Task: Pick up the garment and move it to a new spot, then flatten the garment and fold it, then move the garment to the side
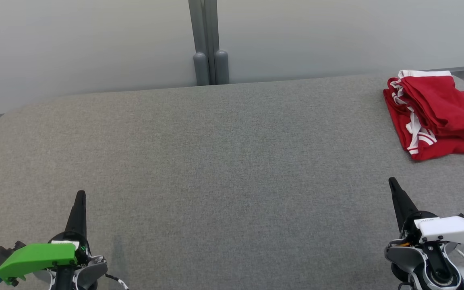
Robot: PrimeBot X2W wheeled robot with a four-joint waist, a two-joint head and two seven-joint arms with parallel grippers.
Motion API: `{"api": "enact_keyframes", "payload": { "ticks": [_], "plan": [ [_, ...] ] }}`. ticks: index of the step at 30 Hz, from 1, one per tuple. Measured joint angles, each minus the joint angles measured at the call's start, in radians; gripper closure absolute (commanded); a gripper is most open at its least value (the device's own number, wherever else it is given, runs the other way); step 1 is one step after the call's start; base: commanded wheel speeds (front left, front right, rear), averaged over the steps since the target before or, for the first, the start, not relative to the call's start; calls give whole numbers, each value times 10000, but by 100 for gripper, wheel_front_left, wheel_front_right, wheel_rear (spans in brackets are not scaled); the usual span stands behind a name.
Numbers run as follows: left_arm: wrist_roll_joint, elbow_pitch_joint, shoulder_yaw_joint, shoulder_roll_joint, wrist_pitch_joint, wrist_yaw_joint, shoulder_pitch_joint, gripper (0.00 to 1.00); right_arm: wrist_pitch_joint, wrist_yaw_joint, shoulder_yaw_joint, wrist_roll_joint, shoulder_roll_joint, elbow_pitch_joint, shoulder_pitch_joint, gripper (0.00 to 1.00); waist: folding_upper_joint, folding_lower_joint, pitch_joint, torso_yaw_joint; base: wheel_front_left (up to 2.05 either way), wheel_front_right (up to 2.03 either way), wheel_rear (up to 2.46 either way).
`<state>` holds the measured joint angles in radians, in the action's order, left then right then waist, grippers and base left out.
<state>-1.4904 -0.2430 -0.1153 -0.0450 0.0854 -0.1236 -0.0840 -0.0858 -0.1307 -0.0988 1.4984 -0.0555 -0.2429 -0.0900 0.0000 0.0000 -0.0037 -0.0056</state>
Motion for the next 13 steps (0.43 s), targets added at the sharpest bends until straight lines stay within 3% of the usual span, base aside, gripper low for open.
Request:
{"api": "enact_keyframes", "payload": {
  "ticks": [13],
  "plan": [
    [-882, -13, 8, -10, 211, -36, -129, 100, -219, 0, -121, 853, 42, -4, -133, 100, 0, 0, 51, 42, 0, 0, 0]
  ]
}}
